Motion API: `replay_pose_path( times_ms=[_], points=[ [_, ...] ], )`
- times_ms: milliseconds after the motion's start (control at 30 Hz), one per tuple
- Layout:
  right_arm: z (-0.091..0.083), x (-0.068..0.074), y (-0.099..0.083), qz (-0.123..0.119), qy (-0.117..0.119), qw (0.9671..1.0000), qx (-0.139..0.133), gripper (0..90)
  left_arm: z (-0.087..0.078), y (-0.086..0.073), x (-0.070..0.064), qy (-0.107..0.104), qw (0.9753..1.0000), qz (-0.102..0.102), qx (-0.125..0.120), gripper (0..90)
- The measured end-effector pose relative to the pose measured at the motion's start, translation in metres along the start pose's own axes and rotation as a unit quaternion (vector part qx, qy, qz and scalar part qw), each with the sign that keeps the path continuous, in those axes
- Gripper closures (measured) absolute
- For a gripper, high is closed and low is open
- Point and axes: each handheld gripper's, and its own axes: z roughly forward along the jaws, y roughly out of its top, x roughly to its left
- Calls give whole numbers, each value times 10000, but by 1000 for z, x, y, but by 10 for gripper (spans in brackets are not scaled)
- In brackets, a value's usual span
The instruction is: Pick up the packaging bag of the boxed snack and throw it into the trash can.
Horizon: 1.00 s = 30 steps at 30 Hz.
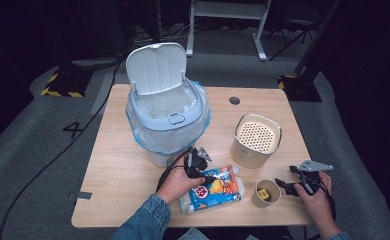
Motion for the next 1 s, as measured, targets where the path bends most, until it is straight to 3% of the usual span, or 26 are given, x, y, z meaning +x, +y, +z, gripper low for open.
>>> replay_pose_path(
  times_ms=[100,167,233,300,467,633,767,1000],
  points=[
    [0,0,0,-4,-2,10000,1,131,3,1,0,-222,9996,-82,121,507],
    [0,0,0,-4,-3,10000,1,131,3,3,-1,-240,9989,37,405,570],
    [0,0,0,0,0,10000,0,131,1,4,-2,-254,9981,153,532,721],
    [0,0,0,-5,-3,10000,0,131,-2,4,-2,-275,9978,207,568,806],
    [0,0,0,-2,-1,10000,-1,131,-19,3,-5,-469,9986,139,196,883],
    [0,0,0,-1,0,10000,-1,131,-44,4,-12,-467,9981,353,-166,889],
    [0,0,0,1,1,10000,0,131,-63,4,-16,-461,9963,441,-575,890],
    [0,0,0,0,-1,10000,0,131,-90,5,-20,-428,9905,446,-1227,890]
  ],
)
